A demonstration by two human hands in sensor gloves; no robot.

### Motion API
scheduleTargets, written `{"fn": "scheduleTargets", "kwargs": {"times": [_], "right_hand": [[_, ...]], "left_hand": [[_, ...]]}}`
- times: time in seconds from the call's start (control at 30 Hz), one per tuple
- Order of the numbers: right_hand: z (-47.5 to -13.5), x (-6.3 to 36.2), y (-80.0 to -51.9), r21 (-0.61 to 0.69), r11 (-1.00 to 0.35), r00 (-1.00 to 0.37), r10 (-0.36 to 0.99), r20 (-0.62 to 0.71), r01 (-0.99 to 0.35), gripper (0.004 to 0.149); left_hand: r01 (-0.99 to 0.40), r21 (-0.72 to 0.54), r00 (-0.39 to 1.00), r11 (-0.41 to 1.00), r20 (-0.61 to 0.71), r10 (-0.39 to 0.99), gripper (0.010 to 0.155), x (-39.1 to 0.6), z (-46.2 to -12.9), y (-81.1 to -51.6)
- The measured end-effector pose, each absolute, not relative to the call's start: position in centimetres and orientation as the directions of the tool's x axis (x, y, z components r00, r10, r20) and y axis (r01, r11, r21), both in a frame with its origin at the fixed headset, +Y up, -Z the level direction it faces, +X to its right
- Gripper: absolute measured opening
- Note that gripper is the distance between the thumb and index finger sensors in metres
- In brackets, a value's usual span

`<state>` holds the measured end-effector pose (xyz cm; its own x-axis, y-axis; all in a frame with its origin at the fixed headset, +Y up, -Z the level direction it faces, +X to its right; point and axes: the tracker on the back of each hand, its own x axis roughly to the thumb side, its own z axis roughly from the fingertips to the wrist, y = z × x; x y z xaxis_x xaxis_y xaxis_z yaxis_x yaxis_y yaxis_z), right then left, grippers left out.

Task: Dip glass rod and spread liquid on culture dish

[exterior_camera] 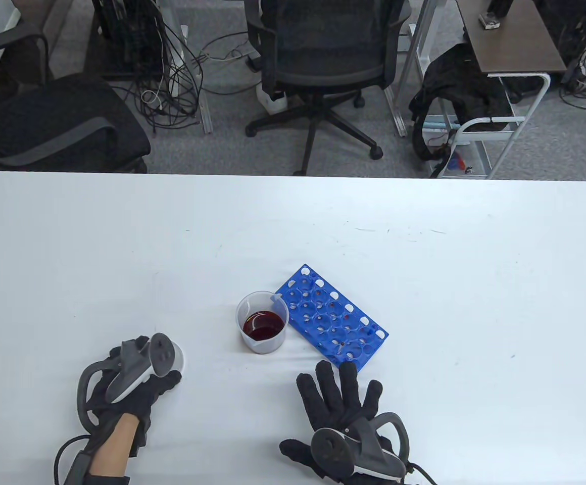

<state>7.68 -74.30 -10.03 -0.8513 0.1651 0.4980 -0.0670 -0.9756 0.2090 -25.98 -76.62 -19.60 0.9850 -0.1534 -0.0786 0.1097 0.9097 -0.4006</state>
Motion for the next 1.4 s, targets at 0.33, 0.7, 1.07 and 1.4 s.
{"fn": "scheduleTargets", "kwargs": {"times": [0.33,0.7,1.07,1.4], "right_hand": [[-10.1,7.8,-74.3,0.207,-0.976,-0.853,0.164,0.495,-0.067,0.102],[-10.4,8.2,-74.1,0.206,-0.976,-0.864,0.16,0.478,-0.067,0.101],[-10.4,8.2,-74.1,0.209,-0.976,-0.864,0.158,0.479,-0.063,0.102],[-10.4,8.3,-74.0,0.2,-0.976,-0.861,0.171,0.48,-0.082,0.101]], "left_hand": [[0.232,-0.346,0.962,0.909,0.22,-0.162,0.102,-18.0,-17.2,-76.7],[0.311,-0.274,0.877,0.91,0.451,-0.164,0.103,-11.7,-13.0,-76.9],[0.328,-0.237,0.829,0.915,0.536,-0.159,0.103,-9.0,-10.6,-77.1],[0.205,-0.292,0.908,0.934,0.412,-0.071,0.106,-12.1,-10.4,-73.7]]}}
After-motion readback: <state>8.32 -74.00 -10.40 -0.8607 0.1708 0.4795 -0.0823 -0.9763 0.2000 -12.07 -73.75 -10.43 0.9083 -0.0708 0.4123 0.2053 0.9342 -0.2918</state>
